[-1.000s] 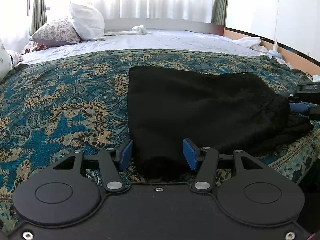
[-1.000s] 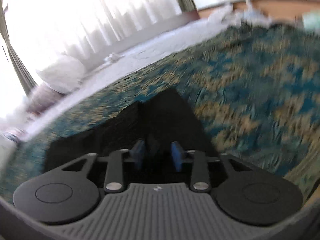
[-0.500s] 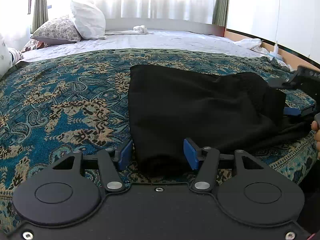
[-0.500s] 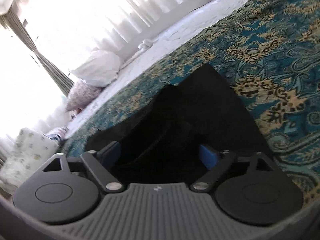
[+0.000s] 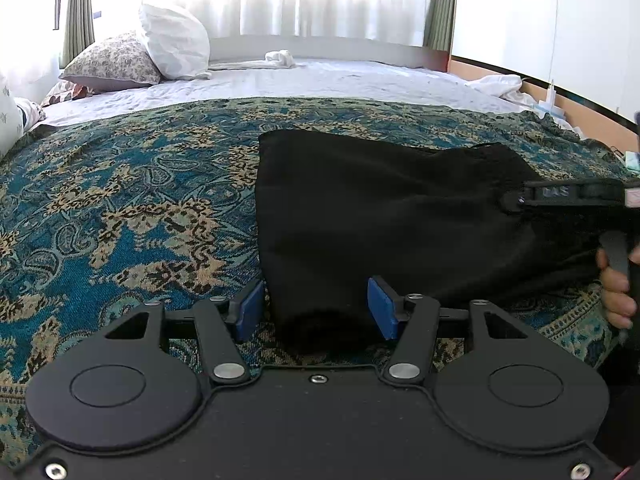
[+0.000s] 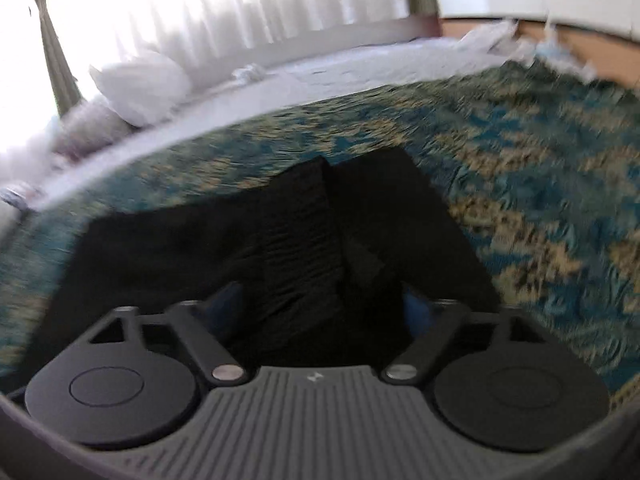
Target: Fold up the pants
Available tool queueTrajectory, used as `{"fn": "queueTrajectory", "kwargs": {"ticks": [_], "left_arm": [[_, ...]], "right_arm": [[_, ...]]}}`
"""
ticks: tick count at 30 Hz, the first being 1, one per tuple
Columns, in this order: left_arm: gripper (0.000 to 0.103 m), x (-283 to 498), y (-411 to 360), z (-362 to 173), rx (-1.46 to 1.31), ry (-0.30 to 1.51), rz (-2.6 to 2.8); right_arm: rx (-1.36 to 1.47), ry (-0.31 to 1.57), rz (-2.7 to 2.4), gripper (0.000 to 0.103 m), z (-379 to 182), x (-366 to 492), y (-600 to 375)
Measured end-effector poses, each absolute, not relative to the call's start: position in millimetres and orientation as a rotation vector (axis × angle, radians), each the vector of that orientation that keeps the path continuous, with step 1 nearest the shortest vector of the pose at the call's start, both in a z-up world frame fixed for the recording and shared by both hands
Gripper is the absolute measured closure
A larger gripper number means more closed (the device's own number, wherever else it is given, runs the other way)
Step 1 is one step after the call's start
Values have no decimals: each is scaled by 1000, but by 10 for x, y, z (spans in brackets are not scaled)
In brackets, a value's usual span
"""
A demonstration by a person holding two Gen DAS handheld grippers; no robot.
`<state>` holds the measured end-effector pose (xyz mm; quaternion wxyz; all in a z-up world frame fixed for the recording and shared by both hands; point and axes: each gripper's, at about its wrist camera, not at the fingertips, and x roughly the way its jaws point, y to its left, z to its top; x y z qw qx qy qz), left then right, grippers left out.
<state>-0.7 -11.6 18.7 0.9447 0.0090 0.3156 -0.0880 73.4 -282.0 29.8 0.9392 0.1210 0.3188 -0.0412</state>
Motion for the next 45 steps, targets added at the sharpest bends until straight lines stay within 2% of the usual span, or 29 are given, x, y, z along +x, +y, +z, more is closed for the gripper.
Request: {"fn": "queueTrajectory", "kwargs": {"ticks": [2,4,7,11,21,22,23,26,29,32,36,39,40,42,45], "left_arm": [[48,-7,-123,205,18,643,-175],[49,-23,-137,234,17,636,-175],[50,-65,-172,294,19,619,-189],[50,-108,-233,320,55,607,-207],[50,-174,-286,211,85,650,-224],[50,-178,-284,207,88,653,-226],[50,-179,-279,205,88,655,-226],[50,-181,-263,196,80,664,-228],[50,-175,-254,193,71,669,-228],[50,-170,-259,190,74,671,-228],[51,-163,-257,242,77,679,-234],[55,-157,-194,381,46,657,-250],[70,-150,-161,449,27,639,-254],[86,-85,-95,587,-3,618,-259],[84,128,-40,764,-27,592,-273]], "right_arm": [[313,650,-72,62,344,746,-2876],[363,652,-70,74,394,706,-2931],[347,615,-121,79,463,598,-2918],[214,553,-225,80,507,458,-2844],[183,519,-204,73,330,454,-3015],[189,518,-206,67,329,449,-3031],[195,521,-213,54,328,452,-3045],[201,518,-208,39,360,420,-3076],[158,479,-221,28,431,313,-3042],[57,427,-269,22,527,204,-2939],[26,378,-208,21,665,85,-2795],[20,384,-93,21,710,68,-2614],[19,392,-59,21,706,76,-2544],[12,410,3,27,682,95,-2390],[-7,445,75,40,604,120,-2145]]}}
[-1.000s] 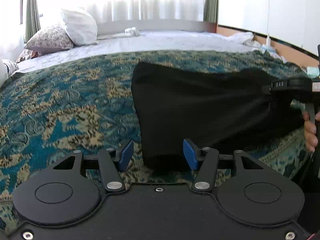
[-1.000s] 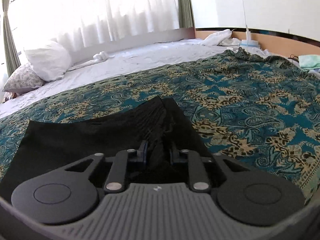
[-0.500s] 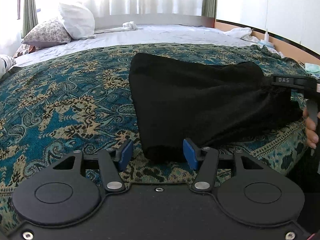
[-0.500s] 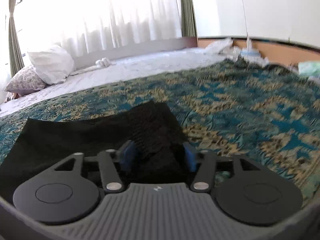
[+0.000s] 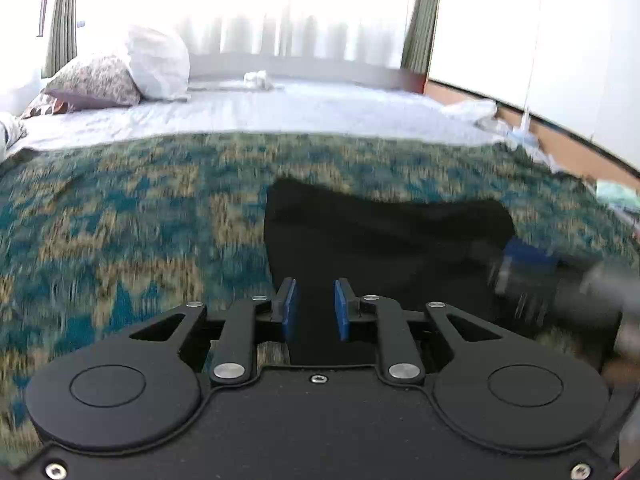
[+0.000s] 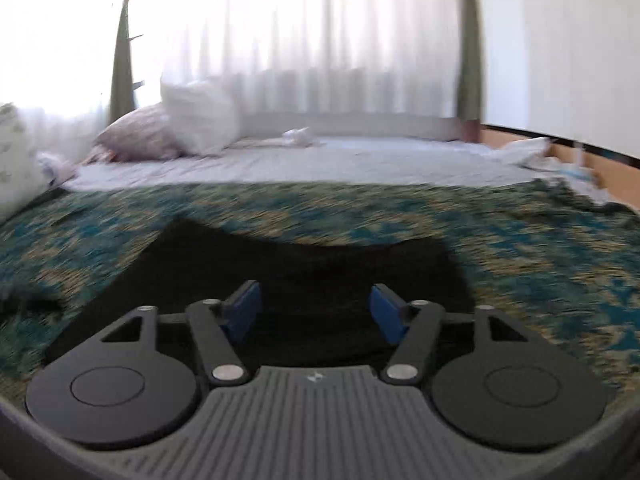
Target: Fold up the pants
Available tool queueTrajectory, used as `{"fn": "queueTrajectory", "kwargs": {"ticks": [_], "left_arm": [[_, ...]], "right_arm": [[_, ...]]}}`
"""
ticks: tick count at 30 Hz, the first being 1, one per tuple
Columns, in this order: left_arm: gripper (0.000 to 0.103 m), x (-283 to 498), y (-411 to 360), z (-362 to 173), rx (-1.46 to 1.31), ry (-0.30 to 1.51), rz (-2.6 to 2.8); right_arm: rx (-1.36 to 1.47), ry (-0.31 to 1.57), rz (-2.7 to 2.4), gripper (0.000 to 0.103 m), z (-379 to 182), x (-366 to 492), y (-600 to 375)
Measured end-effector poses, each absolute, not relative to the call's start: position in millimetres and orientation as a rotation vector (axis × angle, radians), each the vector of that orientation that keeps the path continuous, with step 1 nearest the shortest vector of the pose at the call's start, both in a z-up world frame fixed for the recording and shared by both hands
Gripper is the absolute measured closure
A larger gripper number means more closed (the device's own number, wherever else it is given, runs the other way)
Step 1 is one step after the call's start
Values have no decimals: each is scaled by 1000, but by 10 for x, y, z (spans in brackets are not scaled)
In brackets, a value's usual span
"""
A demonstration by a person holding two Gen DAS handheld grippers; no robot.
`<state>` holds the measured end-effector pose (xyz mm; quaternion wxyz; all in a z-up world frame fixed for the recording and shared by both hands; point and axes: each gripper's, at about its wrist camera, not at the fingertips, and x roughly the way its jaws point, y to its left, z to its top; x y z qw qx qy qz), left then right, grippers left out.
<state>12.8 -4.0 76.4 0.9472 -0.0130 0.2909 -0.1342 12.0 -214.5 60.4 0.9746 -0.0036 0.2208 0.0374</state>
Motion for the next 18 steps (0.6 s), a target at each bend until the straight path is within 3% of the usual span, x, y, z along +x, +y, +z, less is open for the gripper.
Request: {"fn": "queueTrajectory", "kwargs": {"ticks": [2,8,10,11,15,18], "left_arm": [[84,312,-70,798,-9,593,-297],[80,665,-301,666,37,668,-271],[45,610,-382,580,38,684,-280],[39,573,-414,531,42,686,-272],[37,390,-528,372,68,714,-221],[27,222,-547,339,42,713,-205]], "right_arm": [[-20,472,119,49,539,140,-1986],[-30,532,115,50,358,139,-1807],[-31,513,96,36,378,84,-1839],[-30,511,90,32,380,64,-1859],[-33,517,42,30,380,-15,-1971],[-34,517,25,24,392,-150,-2060]]}}
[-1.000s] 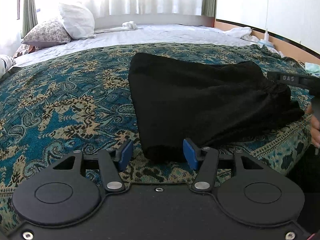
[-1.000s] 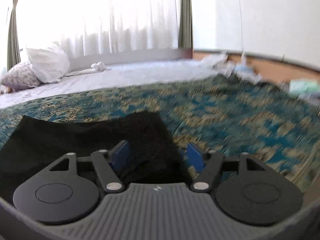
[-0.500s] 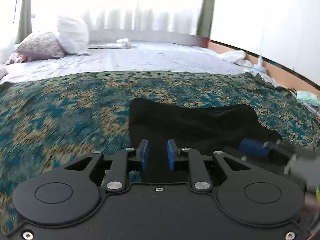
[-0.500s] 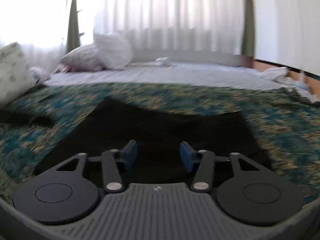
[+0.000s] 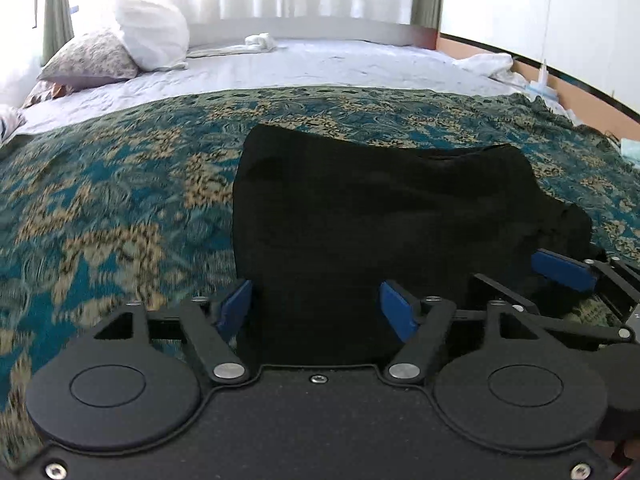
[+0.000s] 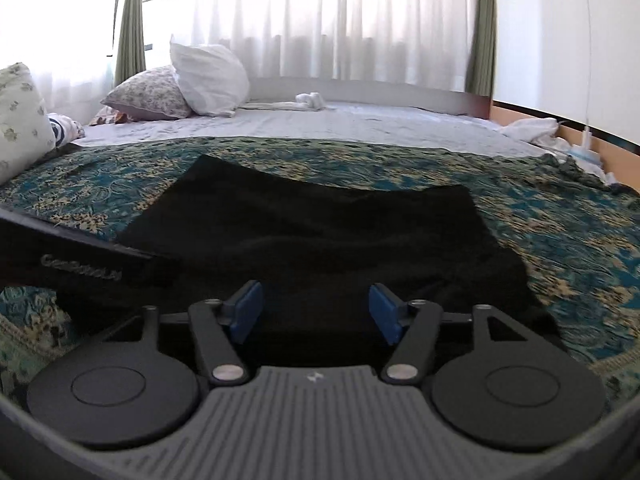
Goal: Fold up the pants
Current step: 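Open both grippers and withdraw from the folded trousers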
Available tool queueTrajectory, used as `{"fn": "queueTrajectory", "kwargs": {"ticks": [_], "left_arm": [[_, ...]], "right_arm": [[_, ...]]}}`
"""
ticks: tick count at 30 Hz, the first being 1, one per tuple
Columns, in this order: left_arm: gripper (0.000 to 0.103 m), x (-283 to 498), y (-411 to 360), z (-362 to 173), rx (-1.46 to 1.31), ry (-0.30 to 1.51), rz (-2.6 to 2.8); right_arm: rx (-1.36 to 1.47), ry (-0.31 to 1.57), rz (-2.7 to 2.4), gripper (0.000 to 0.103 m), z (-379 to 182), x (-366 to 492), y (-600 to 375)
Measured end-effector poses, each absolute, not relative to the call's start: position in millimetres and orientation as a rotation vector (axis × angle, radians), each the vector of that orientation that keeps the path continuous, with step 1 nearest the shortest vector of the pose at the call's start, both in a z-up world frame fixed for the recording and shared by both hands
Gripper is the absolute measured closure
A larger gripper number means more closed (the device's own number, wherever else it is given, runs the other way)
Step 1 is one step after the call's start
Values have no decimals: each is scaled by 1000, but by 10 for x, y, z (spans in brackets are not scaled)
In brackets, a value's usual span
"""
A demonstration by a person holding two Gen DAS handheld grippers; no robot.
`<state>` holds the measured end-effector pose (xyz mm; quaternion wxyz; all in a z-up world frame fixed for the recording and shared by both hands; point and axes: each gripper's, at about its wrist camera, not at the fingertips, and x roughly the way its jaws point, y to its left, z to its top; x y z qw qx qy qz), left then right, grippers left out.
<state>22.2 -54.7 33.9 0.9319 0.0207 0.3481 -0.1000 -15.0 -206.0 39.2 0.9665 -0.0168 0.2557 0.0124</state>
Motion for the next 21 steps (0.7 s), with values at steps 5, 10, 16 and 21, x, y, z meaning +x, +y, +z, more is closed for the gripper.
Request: {"fn": "queueTrajectory", "kwargs": {"ticks": [5,10,16,21], "left_arm": [[17,-60,-568,274,54,698,-165],[8,-145,-596,161,40,755,-154],[0,-168,-646,97,53,751,-143],[0,-164,-675,75,64,744,-127]], "right_arm": [[-50,532,18,20,397,-372,-2144],[-59,586,27,19,330,-511,-2179],[-88,588,33,18,319,-541,-2164],[-89,599,32,15,308,-521,-2183]]}}
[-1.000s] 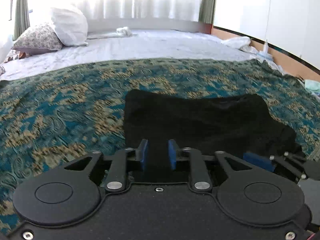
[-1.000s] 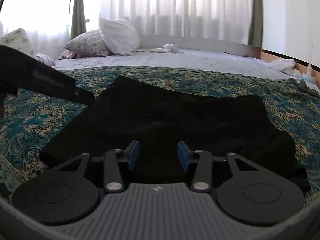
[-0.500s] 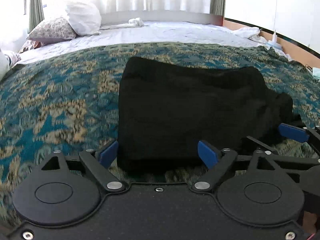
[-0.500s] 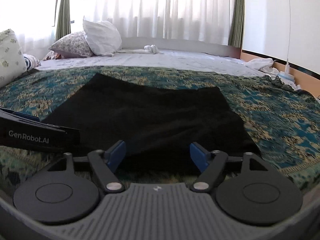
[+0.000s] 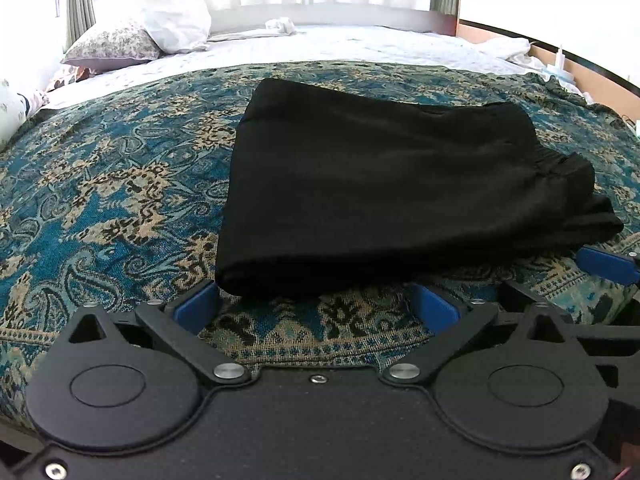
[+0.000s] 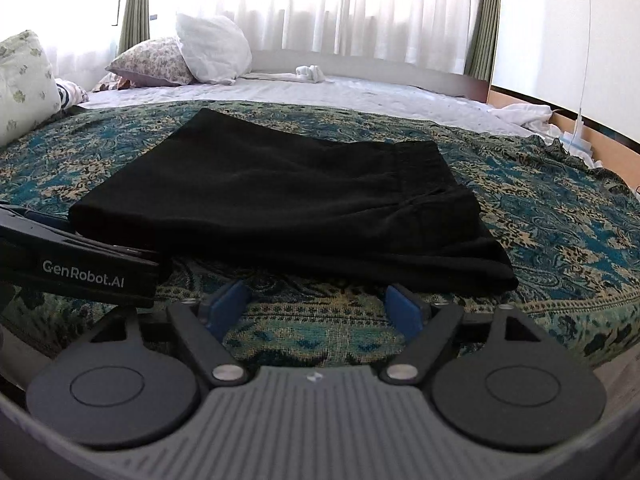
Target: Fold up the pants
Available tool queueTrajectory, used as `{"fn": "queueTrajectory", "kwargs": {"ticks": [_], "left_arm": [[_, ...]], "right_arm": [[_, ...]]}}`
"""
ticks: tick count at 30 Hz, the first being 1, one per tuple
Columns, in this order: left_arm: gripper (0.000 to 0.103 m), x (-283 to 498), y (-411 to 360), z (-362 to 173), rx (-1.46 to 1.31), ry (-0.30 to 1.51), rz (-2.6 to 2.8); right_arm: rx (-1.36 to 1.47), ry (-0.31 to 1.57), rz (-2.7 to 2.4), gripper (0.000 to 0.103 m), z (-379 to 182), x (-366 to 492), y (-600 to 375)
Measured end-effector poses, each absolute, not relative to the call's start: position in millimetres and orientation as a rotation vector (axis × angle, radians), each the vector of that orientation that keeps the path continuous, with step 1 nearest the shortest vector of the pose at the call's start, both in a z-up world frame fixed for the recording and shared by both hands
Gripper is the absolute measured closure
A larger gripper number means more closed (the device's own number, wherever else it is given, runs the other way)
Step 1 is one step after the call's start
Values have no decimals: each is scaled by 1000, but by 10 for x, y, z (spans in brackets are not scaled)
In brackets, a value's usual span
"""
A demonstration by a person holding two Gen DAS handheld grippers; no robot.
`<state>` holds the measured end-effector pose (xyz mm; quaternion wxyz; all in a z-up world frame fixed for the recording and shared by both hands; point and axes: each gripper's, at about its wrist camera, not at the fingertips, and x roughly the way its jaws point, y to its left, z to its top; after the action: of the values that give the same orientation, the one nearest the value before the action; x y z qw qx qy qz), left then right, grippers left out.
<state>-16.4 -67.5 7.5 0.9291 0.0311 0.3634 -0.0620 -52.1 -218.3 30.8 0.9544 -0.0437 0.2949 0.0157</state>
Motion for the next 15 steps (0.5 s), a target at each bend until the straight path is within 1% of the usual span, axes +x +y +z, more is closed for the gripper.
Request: {"fn": "queueTrajectory", "kwargs": {"ticks": [15], "left_arm": [[0,-166,-666,62,53,740,-125]], "right_arm": [[-81,606,32,12,291,-500,-2190]]}}
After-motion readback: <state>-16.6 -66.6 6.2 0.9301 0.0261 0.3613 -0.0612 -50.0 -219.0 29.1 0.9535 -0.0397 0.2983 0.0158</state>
